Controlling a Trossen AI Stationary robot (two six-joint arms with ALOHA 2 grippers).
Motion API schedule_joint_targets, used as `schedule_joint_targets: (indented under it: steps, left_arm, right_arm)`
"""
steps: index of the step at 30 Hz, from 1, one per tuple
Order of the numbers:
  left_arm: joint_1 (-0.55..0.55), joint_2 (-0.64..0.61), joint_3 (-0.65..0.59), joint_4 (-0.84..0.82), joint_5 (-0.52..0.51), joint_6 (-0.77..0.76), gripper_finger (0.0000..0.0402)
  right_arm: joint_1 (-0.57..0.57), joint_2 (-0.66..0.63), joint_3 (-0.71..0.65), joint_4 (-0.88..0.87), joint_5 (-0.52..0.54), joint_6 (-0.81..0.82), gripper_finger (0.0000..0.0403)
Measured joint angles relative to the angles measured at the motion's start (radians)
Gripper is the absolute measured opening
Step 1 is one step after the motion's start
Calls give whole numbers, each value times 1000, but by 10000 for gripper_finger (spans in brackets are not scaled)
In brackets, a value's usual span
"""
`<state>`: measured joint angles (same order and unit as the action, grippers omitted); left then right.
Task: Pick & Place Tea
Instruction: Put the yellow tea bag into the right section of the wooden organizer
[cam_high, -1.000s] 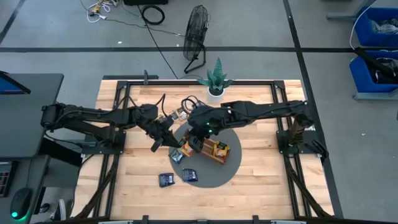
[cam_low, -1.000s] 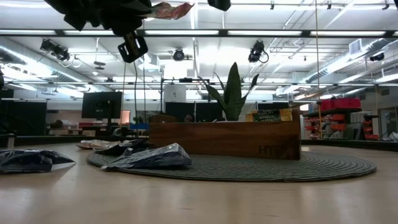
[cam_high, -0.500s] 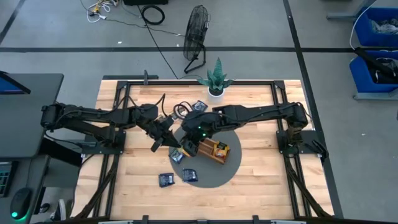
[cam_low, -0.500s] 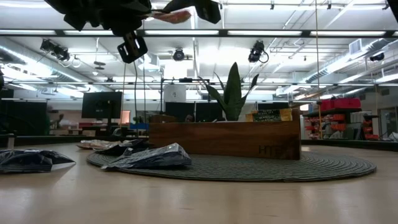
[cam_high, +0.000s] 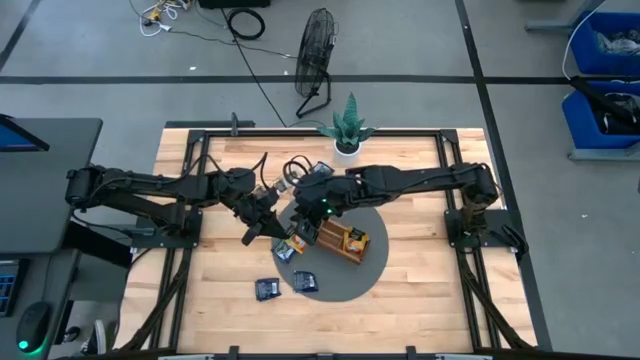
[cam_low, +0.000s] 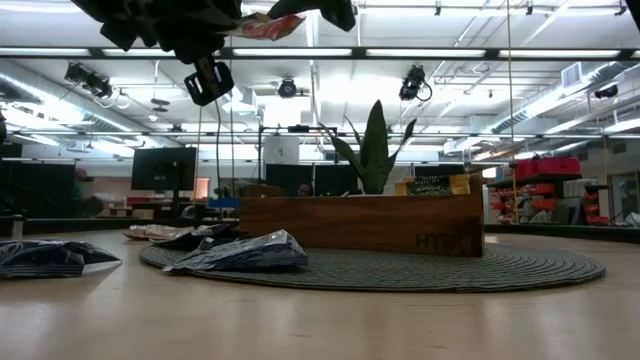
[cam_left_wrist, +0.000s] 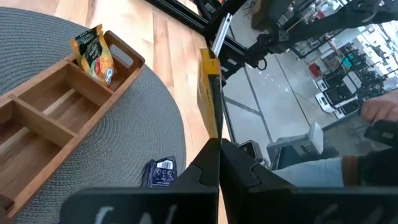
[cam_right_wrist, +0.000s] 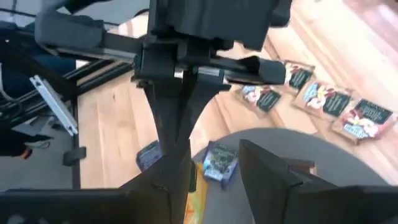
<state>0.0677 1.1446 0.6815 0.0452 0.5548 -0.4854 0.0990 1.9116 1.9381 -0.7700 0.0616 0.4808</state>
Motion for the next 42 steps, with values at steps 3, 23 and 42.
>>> schedule_joint_targets:
  steps: [3, 23, 42]
  left_arm:
    - [0, 0, 0, 0, 0, 0, 1]
    - [1, 0, 0, 8, -1, 7, 2]
    - [1, -15, -1, 39, 0, -4, 8]
  right_arm:
    - [-5, 0, 0, -19, -63, 1, 143]
    - [-8, 0, -50, 25, -158, 71, 135]
    - [-3, 0, -50, 20, -153, 106, 3]
